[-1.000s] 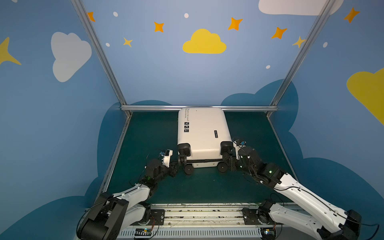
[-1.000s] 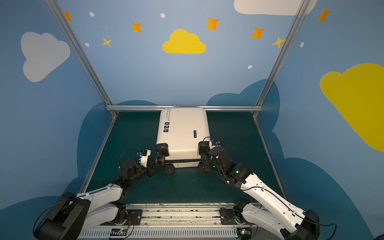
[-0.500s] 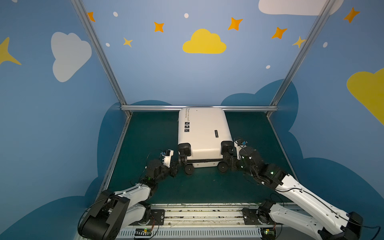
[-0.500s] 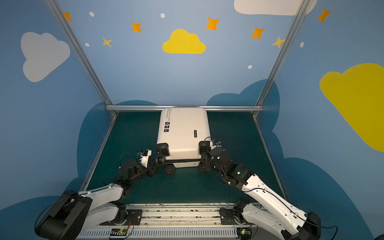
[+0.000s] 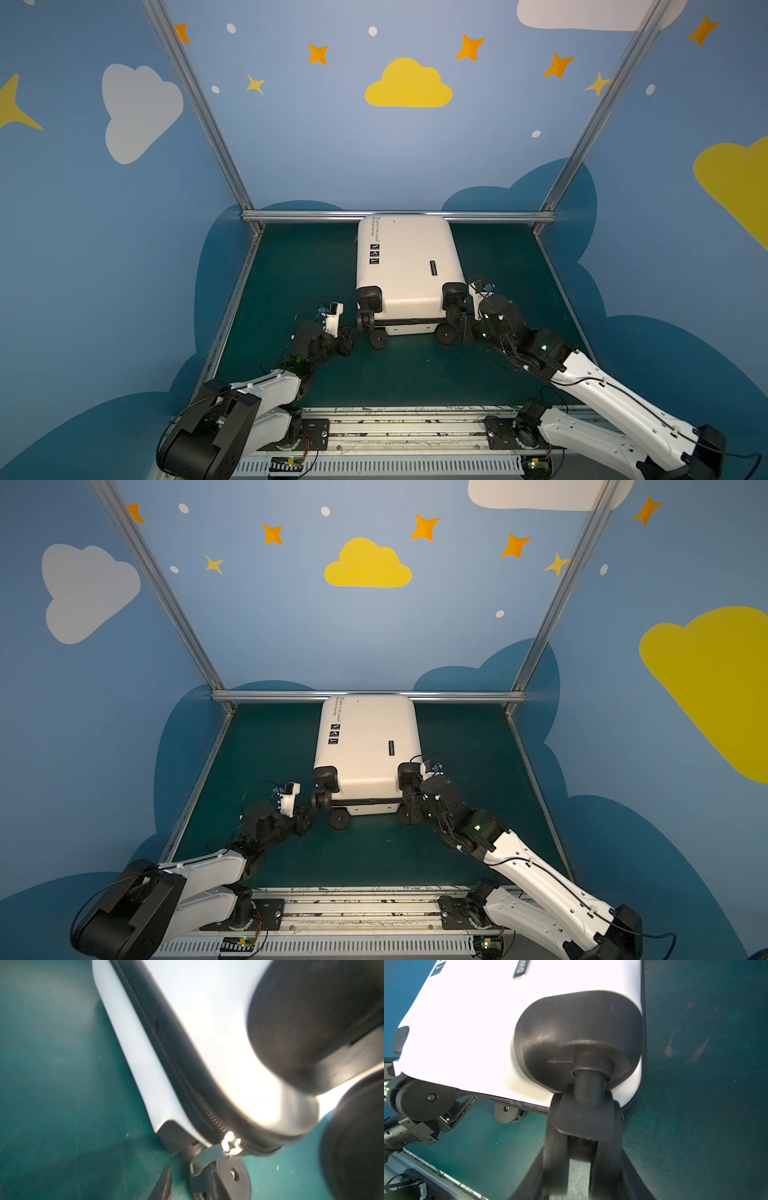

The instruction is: Pack the luggage

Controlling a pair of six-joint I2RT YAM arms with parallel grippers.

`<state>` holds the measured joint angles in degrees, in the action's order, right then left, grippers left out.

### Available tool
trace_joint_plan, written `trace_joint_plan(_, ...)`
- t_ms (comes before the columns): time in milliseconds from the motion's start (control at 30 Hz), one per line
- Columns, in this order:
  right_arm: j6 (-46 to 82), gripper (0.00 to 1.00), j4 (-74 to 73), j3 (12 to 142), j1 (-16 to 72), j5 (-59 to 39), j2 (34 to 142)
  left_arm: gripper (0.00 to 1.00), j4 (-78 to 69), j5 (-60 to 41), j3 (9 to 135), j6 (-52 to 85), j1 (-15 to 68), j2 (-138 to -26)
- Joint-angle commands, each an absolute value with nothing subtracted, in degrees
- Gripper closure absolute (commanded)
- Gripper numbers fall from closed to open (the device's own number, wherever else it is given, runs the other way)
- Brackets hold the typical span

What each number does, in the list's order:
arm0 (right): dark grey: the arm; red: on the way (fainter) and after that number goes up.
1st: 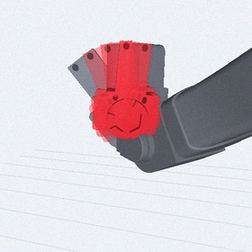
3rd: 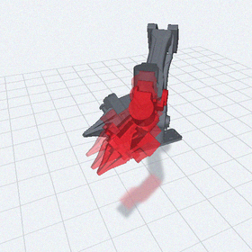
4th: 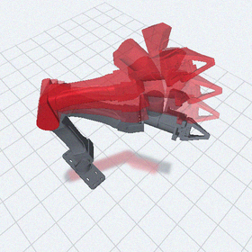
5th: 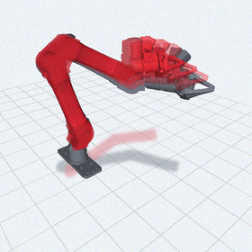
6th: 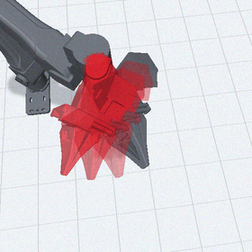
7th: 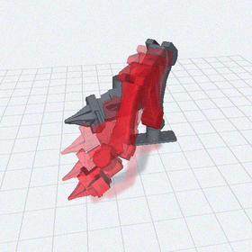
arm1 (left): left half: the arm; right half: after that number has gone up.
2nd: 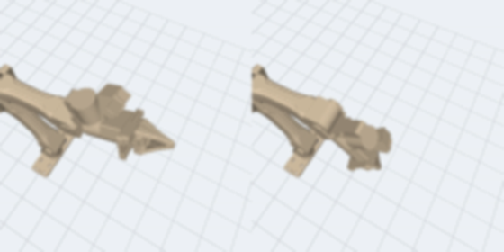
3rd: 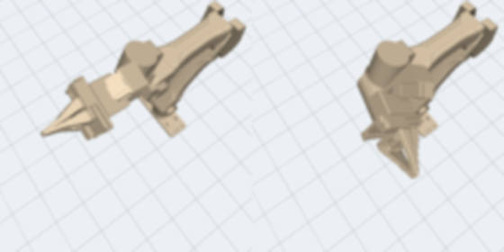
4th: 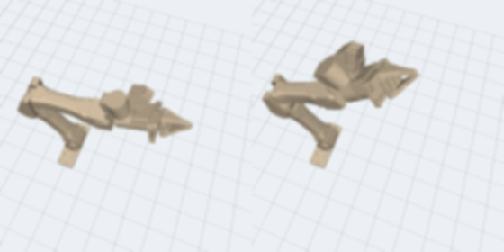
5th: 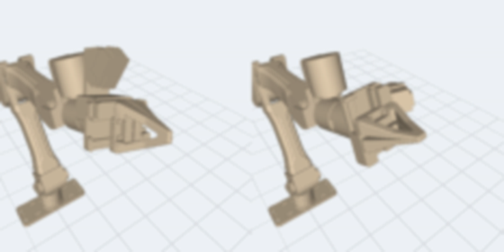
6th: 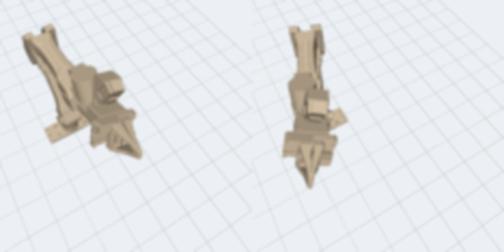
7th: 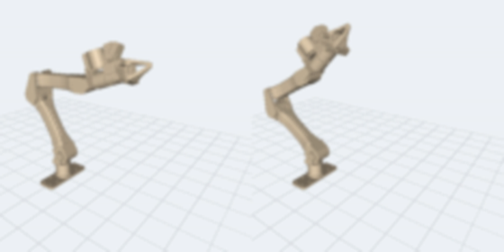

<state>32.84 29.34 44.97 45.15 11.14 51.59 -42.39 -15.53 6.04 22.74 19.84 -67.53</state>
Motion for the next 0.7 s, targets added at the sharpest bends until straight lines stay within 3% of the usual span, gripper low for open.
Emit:
trace_joint_plan(0,30.15,1.0,28.83,45.2,46.16,9.32,49.07,0.72,-41.66,-14.14,5.58,22.85,19.89,-66.82)
trace_joint_plan(300,30.23,1.0,28.65,45.09,46.26,9.18,49.09,0.65,-41.13,-14.93,7.8,21.98,20.02,-67.65)
trace_joint_plan(667,29.94,1.0,28.74,45.45,46.19,9.27,49.65,0.66,-42.25,-16.54,9.67,20.94,20.04,-69.6)
